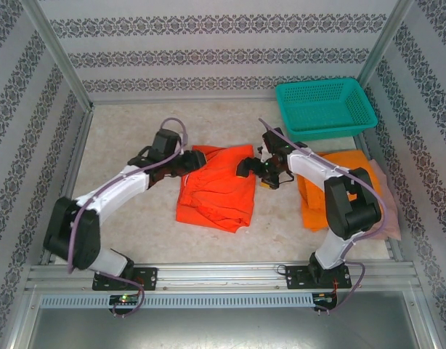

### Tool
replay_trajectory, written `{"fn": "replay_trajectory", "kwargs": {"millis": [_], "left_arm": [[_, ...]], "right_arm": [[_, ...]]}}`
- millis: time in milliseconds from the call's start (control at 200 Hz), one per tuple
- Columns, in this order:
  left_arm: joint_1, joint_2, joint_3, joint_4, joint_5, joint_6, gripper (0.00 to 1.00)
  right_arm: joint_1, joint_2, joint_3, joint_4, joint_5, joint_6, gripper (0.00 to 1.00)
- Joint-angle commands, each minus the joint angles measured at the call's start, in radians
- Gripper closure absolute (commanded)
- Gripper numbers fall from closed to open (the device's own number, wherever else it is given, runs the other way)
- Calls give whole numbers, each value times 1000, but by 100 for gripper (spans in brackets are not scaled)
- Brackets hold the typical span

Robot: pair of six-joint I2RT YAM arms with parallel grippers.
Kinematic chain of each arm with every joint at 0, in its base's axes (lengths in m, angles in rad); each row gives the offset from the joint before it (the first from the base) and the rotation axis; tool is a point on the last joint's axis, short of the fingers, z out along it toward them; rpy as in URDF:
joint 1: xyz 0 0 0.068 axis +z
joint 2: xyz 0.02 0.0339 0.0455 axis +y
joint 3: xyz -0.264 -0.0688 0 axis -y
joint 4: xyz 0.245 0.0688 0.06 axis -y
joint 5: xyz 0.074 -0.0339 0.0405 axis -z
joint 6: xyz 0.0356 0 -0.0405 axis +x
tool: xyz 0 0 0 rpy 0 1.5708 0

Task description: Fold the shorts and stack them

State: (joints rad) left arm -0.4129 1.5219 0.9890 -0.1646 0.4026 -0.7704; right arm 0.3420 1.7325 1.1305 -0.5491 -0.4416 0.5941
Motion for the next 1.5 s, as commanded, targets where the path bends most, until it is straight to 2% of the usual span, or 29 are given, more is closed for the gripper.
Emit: {"fn": "replay_trajectory", "kwargs": {"millis": [0,115,215,375,495,634,764,844,974,1119,1319,1494], "left_arm": [[-16,87,-77,80,24,-42,74],[-16,145,-136,85,-42,-20,84],[-15,189,-185,125,-40,-28,92],[-15,205,-236,178,-42,-51,94],[-15,195,-248,185,-49,-54,94],[-14,174,-253,195,-46,-59,94],[-15,87,-243,204,-47,-52,83],[-13,5,-242,224,-54,-45,64],[-12,-98,-237,238,-60,-37,35],[-11,-140,-241,271,-43,-36,20],[-11,-111,-264,343,-1,-59,13],[-12,-85,-267,364,29,-69,11]], "right_arm": [[-6,28,10,15,14,-23,5],[-7,63,10,23,5,-24,7],[-5,84,5,47,-2,-15,10],[9,119,8,68,-9,-3,16],[35,140,10,94,-32,19,28],[67,151,8,131,-27,42,50],[72,123,35,61,103,0,83],[68,57,54,-24,206,-45,100],[49,-82,102,-213,377,-133,100],[26,-172,233,-517,541,-281,100],[-57,-200,416,-836,685,-430,100],[-141,-195,567,-965,765,-518,100]]}}
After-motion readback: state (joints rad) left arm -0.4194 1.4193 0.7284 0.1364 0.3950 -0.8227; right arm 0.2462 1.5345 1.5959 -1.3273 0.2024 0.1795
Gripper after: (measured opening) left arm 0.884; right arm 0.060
